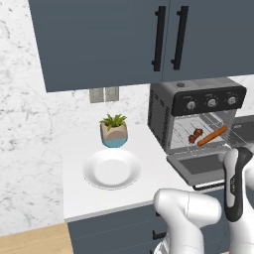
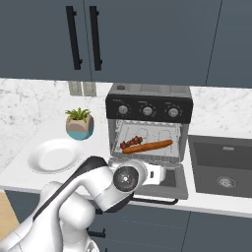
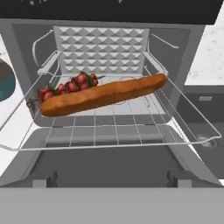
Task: Pick up the kebab skewer and baguette bread, and place them inside the toaster oven. Close the toaster oven door and start by setting the timer.
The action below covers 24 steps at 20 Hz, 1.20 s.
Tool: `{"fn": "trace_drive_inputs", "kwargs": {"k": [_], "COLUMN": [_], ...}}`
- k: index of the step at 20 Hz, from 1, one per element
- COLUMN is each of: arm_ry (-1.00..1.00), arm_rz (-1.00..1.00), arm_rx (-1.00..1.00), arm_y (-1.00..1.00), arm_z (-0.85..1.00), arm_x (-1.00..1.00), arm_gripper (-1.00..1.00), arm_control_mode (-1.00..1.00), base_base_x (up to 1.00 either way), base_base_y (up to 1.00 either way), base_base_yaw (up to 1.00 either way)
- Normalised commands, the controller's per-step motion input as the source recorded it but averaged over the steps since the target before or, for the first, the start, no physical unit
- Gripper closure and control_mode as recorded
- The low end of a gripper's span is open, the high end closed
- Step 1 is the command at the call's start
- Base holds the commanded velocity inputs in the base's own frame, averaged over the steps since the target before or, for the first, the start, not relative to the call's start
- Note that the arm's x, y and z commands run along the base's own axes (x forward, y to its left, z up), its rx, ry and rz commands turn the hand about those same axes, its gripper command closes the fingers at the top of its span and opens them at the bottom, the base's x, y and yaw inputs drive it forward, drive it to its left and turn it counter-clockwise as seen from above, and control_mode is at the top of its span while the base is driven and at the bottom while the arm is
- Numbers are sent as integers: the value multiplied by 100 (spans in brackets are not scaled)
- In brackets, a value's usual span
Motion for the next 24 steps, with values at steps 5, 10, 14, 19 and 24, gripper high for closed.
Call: {"fn": "trace_drive_inputs", "kwargs": {"k": [5, 10, 14, 19, 24], "arm_ry": [-4, -5, -5, -2, 0], "arm_rz": [4, 5, 1, 0, 0], "arm_rx": [0, 0, 0, 0, 0], "arm_y": [-1, 0, 0, 0, 0], "arm_z": [-8, -18, -6, 0, -11], "arm_x": [18, 4, 9, 23, 7], "arm_gripper": [-100, -100, -100, -100, -100], "arm_control_mode": [-100, -100, -100, -100, -100], "base_base_x": [0, 0, 0, 0, 0], "base_base_y": [0, 0, 0, 0, 0], "base_base_yaw": [0, 0, 0, 0, 0]}}
